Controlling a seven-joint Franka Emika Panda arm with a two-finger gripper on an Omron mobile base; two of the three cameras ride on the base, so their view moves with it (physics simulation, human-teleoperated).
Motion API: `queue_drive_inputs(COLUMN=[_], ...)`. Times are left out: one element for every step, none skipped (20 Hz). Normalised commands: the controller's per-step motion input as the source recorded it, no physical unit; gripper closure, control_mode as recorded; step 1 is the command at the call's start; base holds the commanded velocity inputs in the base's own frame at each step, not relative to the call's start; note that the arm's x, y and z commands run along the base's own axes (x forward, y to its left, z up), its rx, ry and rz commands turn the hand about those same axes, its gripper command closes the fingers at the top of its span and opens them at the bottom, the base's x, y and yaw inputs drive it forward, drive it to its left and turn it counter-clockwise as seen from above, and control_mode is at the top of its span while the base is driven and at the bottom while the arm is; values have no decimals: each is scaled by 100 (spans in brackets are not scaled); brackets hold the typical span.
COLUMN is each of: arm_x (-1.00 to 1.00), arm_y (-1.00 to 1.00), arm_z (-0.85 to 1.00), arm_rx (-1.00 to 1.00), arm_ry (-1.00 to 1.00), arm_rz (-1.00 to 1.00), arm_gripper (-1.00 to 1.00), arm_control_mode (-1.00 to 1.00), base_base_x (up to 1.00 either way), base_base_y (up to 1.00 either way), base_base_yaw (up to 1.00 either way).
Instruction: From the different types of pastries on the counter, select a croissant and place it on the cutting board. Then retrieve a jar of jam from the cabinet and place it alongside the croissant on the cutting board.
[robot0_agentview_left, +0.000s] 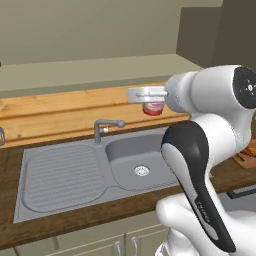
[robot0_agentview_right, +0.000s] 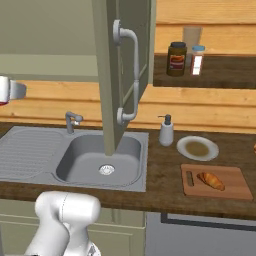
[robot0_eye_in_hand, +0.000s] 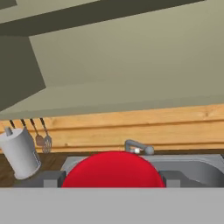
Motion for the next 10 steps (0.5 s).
queue_drive_inputs(arm_x=[-20, -26, -18, -11, -9, -2, 0, 0, 0, 0], arm_y=[-6, -6, 0, 0, 0, 0, 0, 0, 0, 0], arm_z=[-17, -7, 0, -1, 0, 0, 0, 0, 0, 0], arm_rx=[0, 0, 0, 0, 0, 0, 0, 0, 0, 0], arm_ry=[-7, -5, -2, -1, 0, 0, 0, 0, 0, 0], arm_rz=[2, 3, 0, 0, 0, 0, 0, 0, 0, 0], arm_gripper=[100, 100, 100, 100, 100, 100, 100, 100, 100, 100], arm_control_mode=[-100, -100, -100, -100, -100, -100, 100, 100, 100, 100], base_base_x=[0, 0, 0, 0, 0, 0, -8, -35, -68, -100], base_base_y=[0, 0, 0, 0, 0, 0, 0, 0, 0, -11], base_base_yaw=[0, 0, 0, 0, 0, 0, 0, 0, 0, 0])
